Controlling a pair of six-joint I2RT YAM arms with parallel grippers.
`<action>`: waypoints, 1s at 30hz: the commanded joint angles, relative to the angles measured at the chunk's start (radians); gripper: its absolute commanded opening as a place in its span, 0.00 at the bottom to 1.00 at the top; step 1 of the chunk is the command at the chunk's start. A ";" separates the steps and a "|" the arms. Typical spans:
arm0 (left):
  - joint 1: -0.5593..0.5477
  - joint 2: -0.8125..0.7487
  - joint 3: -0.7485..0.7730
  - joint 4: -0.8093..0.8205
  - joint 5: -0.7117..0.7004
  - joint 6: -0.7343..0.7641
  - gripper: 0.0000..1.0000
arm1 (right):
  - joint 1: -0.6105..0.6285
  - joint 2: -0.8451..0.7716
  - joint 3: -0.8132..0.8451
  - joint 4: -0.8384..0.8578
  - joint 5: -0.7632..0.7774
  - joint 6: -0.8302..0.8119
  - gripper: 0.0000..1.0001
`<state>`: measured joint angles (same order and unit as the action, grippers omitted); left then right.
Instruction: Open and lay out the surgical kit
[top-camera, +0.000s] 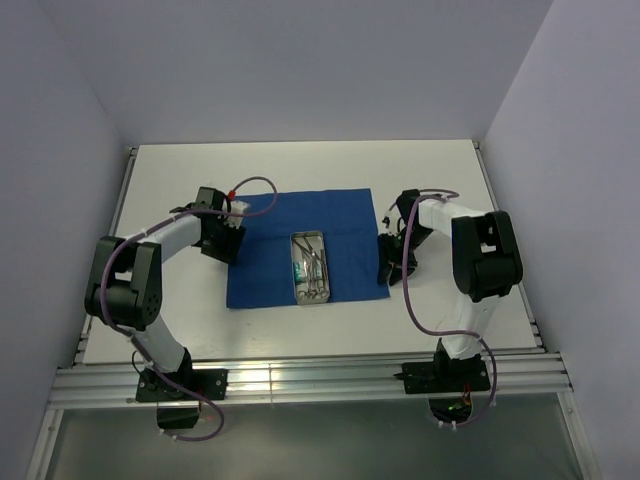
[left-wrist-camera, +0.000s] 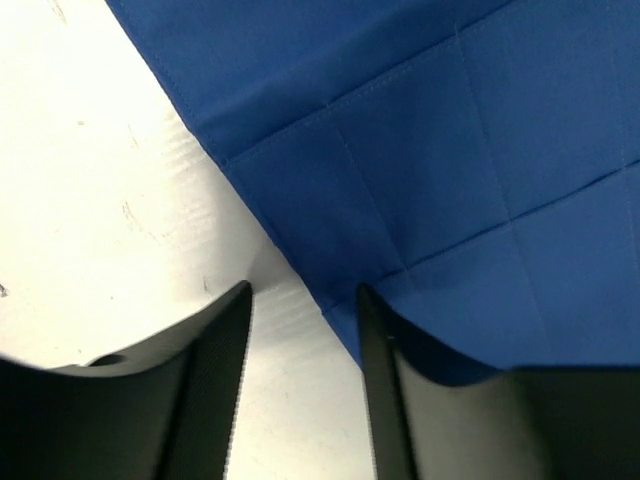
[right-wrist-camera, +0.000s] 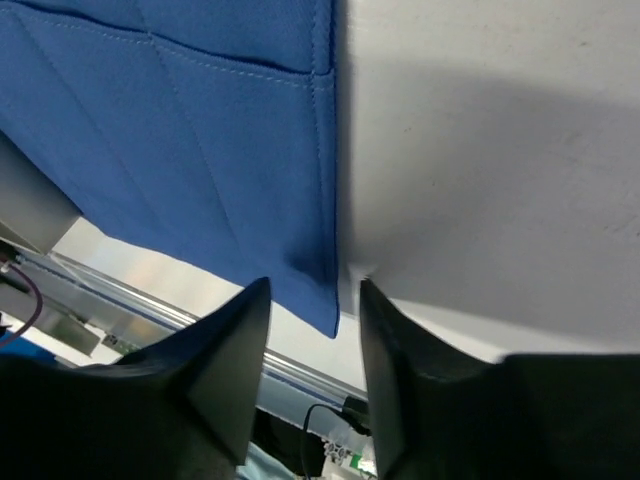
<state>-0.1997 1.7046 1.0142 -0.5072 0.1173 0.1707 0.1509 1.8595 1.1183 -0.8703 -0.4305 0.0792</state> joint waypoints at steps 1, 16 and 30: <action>0.003 -0.051 0.058 -0.045 0.007 -0.002 0.53 | 0.004 -0.046 0.018 -0.003 0.029 -0.024 0.50; 0.066 -0.319 0.149 0.088 0.262 -0.154 0.46 | 0.025 -0.416 0.055 0.275 0.028 0.155 0.29; -0.450 -0.363 -0.017 0.078 -0.111 -0.747 0.41 | 0.076 -0.393 0.020 0.307 0.242 0.252 0.33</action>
<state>-0.5919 1.3323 1.0061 -0.4412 0.0563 -0.4374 0.2268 1.4681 1.1488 -0.5987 -0.2325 0.3214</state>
